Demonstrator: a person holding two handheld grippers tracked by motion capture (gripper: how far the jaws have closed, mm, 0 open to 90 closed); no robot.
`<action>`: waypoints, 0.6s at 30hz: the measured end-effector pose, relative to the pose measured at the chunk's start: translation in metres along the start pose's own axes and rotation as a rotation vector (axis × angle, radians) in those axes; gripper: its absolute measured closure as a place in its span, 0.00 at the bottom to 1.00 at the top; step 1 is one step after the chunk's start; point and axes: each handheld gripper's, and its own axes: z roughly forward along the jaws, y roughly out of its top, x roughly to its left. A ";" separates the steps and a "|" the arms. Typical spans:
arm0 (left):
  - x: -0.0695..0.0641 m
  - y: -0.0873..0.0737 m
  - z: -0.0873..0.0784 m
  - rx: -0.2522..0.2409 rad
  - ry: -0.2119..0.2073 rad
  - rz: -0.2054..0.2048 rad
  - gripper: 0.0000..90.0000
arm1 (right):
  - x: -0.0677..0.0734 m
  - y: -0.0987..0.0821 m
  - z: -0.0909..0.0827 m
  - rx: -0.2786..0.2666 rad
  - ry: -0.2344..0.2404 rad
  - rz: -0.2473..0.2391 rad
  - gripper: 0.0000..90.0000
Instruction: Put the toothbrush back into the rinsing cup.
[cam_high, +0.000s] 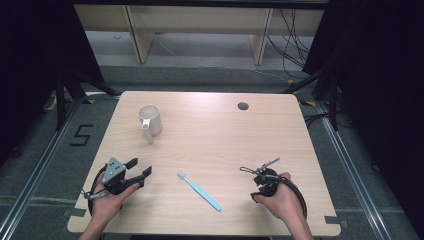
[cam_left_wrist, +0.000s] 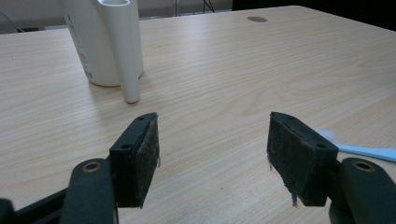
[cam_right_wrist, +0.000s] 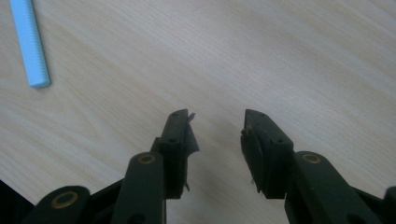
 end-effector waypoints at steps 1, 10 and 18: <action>0.000 0.000 0.000 0.000 0.000 -0.001 0.38 | 0.003 0.001 0.002 0.012 -0.001 0.009 0.69; -0.002 0.001 0.001 0.001 -0.008 0.001 0.38 | 0.008 0.005 0.003 0.047 -0.001 0.018 0.69; -0.004 0.001 0.002 0.000 -0.015 0.005 0.38 | 0.012 0.008 0.005 0.052 0.009 -0.023 0.70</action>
